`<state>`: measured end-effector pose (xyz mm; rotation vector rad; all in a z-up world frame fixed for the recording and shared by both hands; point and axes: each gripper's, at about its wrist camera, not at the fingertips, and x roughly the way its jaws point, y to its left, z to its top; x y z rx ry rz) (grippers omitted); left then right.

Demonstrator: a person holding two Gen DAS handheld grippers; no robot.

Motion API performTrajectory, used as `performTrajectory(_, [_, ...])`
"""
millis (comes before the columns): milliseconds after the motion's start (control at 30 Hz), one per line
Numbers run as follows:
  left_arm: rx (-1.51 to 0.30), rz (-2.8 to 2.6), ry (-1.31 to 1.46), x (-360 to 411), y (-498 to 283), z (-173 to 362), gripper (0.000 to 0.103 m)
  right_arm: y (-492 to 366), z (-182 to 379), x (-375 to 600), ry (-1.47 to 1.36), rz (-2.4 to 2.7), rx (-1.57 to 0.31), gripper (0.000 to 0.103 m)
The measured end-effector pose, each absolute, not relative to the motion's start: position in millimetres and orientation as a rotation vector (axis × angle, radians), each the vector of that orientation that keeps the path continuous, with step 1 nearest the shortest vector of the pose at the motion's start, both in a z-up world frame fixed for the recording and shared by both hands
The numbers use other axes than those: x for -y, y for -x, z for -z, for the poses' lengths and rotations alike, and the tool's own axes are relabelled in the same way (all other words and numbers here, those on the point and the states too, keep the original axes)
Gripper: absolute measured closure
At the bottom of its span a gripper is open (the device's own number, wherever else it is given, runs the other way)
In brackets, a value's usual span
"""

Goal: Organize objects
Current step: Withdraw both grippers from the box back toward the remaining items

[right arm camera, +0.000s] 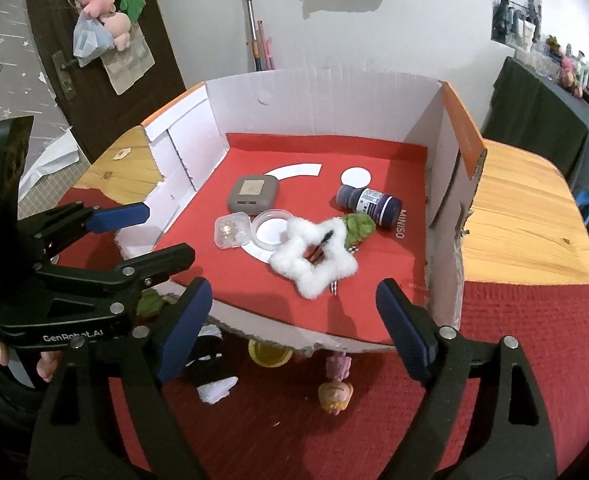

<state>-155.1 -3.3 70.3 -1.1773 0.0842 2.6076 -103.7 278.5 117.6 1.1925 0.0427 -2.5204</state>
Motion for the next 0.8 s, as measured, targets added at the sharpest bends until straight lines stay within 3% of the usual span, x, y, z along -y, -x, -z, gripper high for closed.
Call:
performTrajectory(433, [-0.042, -2.641, 1.155, 11.8, 134.0, -73.7, 0.01, 79.8, -129.8, -277.0, -1.143, 2.543, -0.017, 0.007])
performTrajectory(800, [-0.025, -2.657, 1.142, 14.0, 117.0, -73.6, 0.004, 59.9, -132.2, -275.0, -1.125, 2.566, -0.039, 0.007])
